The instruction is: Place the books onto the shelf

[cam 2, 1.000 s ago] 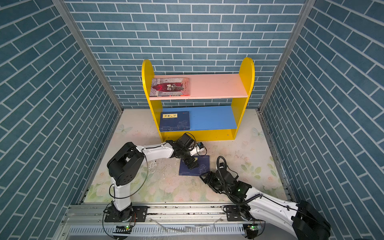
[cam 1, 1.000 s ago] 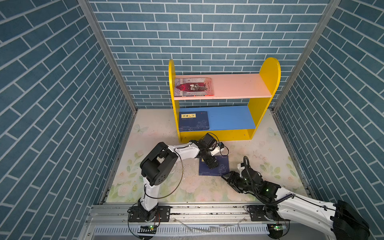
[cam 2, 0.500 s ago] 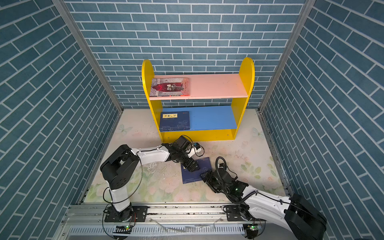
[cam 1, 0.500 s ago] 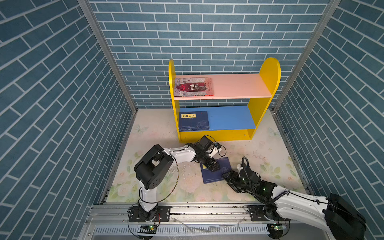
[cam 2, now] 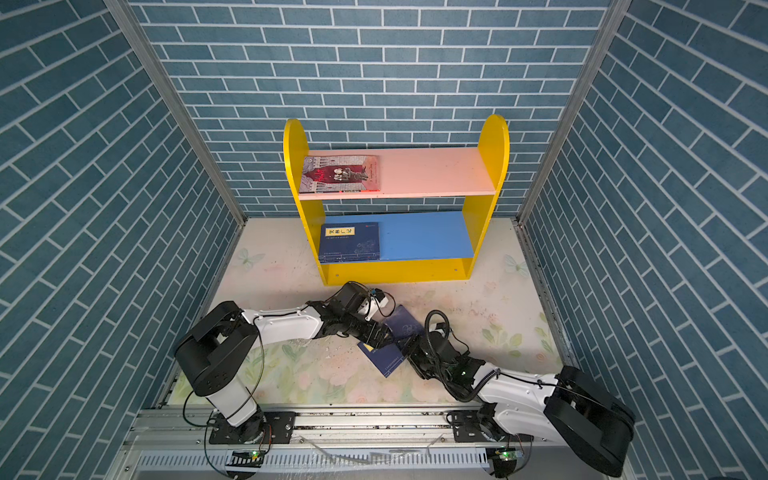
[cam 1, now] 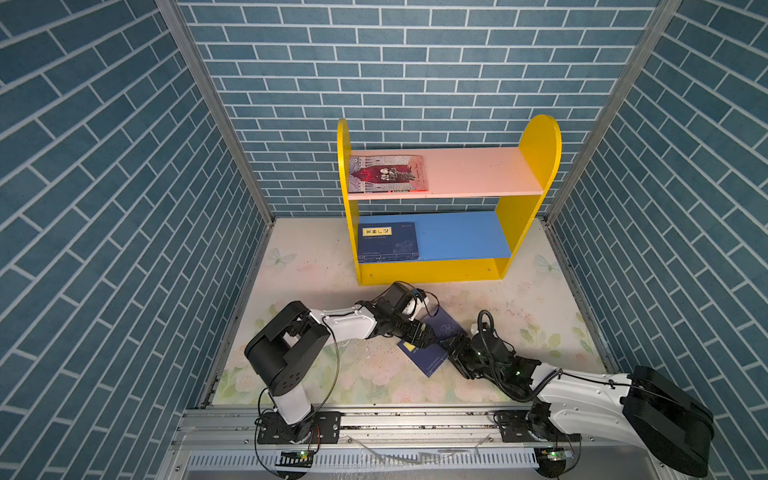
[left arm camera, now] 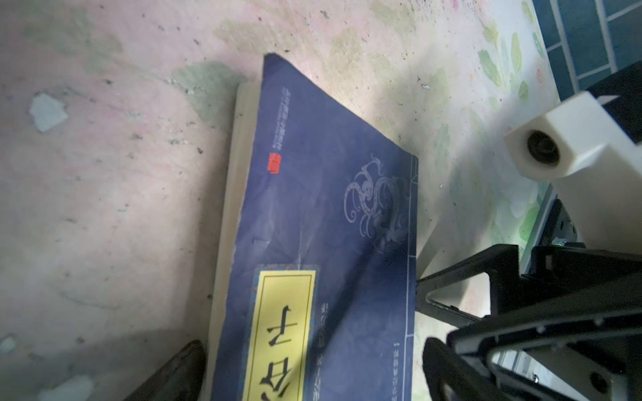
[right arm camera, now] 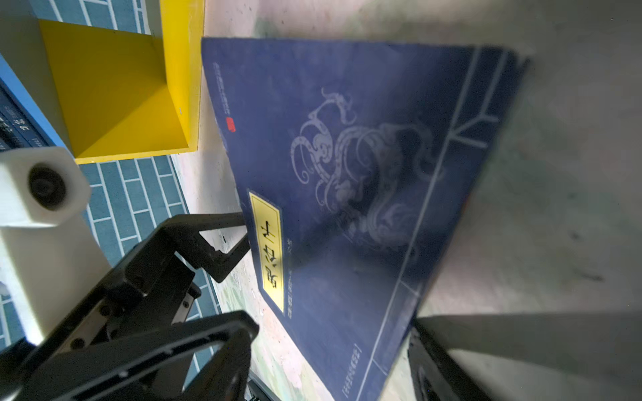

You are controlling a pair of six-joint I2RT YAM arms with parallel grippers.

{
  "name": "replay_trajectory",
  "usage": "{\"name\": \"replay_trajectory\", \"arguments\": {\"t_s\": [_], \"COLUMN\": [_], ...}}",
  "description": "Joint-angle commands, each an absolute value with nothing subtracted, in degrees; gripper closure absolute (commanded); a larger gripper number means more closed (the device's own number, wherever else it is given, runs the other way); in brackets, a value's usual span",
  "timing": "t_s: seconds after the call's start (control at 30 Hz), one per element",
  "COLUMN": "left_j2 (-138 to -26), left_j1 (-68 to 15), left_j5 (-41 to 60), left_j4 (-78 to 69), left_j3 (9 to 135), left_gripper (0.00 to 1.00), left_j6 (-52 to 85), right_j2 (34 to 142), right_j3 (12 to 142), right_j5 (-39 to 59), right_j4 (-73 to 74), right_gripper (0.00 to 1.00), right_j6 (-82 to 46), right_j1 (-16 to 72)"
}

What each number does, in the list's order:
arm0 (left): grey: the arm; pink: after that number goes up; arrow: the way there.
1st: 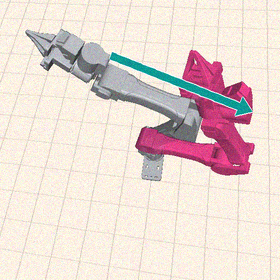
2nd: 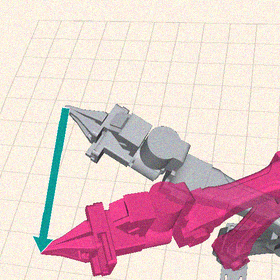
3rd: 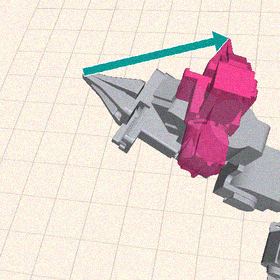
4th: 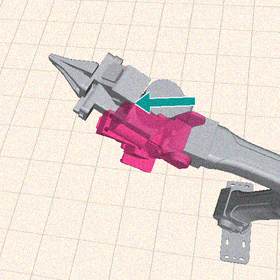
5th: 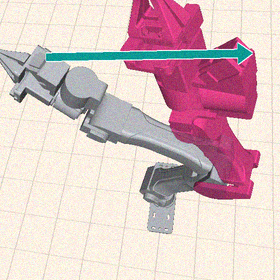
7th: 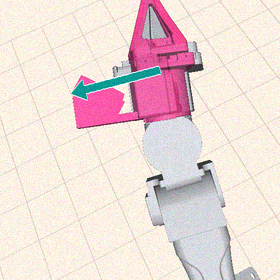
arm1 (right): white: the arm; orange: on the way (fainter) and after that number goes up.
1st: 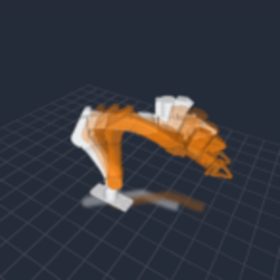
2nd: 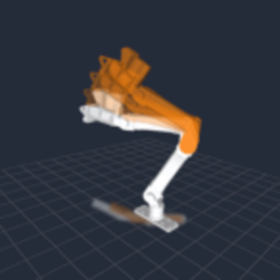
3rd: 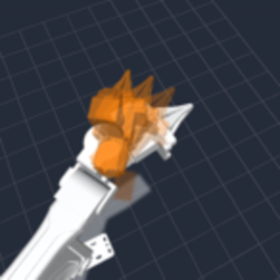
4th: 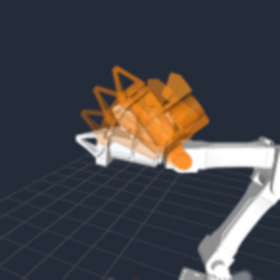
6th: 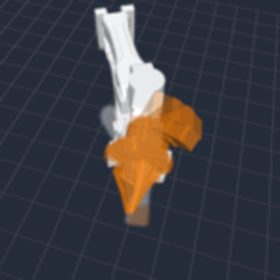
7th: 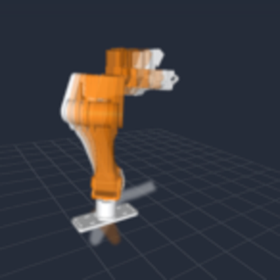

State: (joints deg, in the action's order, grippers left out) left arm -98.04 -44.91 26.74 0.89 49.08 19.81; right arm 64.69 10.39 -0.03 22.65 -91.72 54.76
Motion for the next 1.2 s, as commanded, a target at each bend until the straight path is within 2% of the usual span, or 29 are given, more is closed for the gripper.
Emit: {"name": "replay_trajectory", "arguments": {"t_s": [0.0,0.27,0.43,0.73,1.0,1.17], "left_j2": [-100.7,-106.0,-106.0,-107.8,-106.0,-104.2], "left_j1": [-45.0,-45.0,-45.0,-44.8,-43.2,-43.0], "left_j5": [25.4,27.2,27.7,29.5,31.8,31.1], "left_j4": [3.4,3.4,2.7,-0.2,-6.8,-6.8], "left_j3": [47.2,49.0,48.4,47.3,44.3,43.4], "left_gripper": [0.0,0.01,0.01,0.0,0.01,0.01], "left_j6": [22.1,22.1,22.6,23.9,26.8,25.3], "right_j2": [67.9,71.0,72.9,78.3,85.9,91.1], "right_j3": [7.2,6.1,6.4,4.5,3.9,3.3], "right_j5": [-3.6,-4.5,-6.2,-8.8,-8.3,-8.3], "right_j4": [21.3,30.5,30.6,44.3,54.1,61.7], "right_gripper": [0.27,0.28,0.29,0.34,0.44,0.56], "right_j6": [-94.0,-92.4,-92.3,-91.5,-91.4,-91.9], "right_j1": [55.3,55.8,56.5,56.7,57.0,57.1]}}
